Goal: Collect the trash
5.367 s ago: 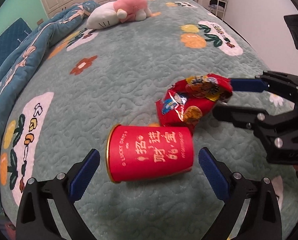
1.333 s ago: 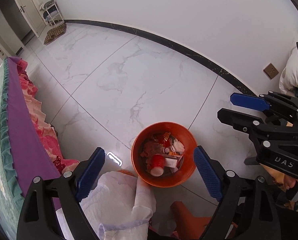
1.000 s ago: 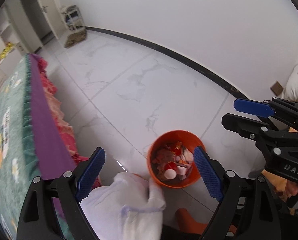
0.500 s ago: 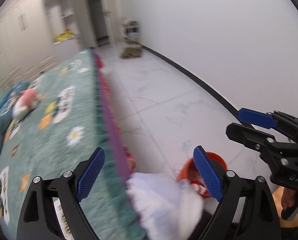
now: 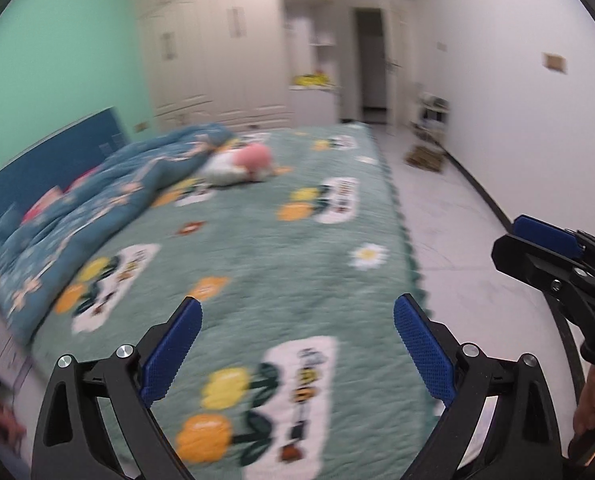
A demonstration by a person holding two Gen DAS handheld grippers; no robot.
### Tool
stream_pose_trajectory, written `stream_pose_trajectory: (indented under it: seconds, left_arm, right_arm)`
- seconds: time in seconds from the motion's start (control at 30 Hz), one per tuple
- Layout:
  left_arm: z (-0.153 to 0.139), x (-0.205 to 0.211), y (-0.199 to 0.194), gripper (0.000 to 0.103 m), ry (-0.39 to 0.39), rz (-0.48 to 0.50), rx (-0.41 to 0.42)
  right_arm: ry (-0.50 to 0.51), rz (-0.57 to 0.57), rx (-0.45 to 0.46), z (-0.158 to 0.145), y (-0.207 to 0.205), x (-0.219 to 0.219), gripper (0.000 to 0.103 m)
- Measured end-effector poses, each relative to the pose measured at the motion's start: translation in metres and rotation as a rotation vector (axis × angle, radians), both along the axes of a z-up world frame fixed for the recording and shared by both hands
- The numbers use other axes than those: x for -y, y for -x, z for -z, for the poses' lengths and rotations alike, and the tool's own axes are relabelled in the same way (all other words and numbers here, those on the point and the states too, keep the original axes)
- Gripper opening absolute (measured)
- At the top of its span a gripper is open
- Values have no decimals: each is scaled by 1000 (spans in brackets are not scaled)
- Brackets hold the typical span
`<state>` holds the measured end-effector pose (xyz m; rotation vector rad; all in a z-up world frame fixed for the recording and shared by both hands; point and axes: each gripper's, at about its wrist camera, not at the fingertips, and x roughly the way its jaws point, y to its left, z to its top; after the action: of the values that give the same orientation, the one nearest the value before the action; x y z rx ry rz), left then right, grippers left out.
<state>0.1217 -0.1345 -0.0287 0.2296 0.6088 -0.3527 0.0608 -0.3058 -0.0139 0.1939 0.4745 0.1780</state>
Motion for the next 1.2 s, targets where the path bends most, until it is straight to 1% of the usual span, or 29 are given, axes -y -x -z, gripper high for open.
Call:
stream_pose_trajectory:
  seconds: [0.1,0.13,0.2,0.27,0.3,0.33,0.37,0.4,0.5,0.6,0.63,0.73,0.97,1.1,1.2]
  left_arm:
    - [-6,-33,3,95,19,-112,31]
    - [-8,-42,4,95,23,-135,37]
    - [-8,-61,7,95,39,-185,43]
    - [-8,-78,7,95,60,-227,41]
    - [-9,-85,8,95,82,-252,47]
    - [-9,-92,10,95,97,-264,48]
    - [-9,-97,10,95,110,-272,45]
    - [-10,-102,10,95,132,-286,43]
    - [-12,-112,10,95,154,-321,53]
    - [-13,-118,10,95,185,-340,53]
    - [-12,-119,11,98,181,-350,54]
    - [-10,-117,11,98,141,-370,67]
    - [-7,-117,17,98,144,-339,57]
    - [-6,-117,20,98,121,-332,68]
    - [-5,-119,22,98,119,-327,75]
  right_arm:
    - [4,-56,28,-7,-9,-31,64]
    - [5,-73,42,-10,-11,-44,64]
    - [14,-89,67,-14,-13,-62,70]
    - [28,-74,103,-16,-12,-78,86]
    - [37,-63,120,-17,-10,-86,88]
    - [57,-55,138,-19,-9,-99,95]
    - [65,-50,144,-19,-8,-103,99]
    - [74,-41,153,-18,-5,-107,99]
    - [90,-47,150,-16,-2,-116,99]
    - [75,-33,146,-15,-1,-117,99]
    - [73,-30,145,-14,0,-114,99]
    - [64,-26,124,-10,-1,-112,99]
    - [52,-43,94,-2,-4,-114,99]
    - [52,-58,81,0,-6,-116,99]
    - [50,-70,74,3,-6,-117,99]
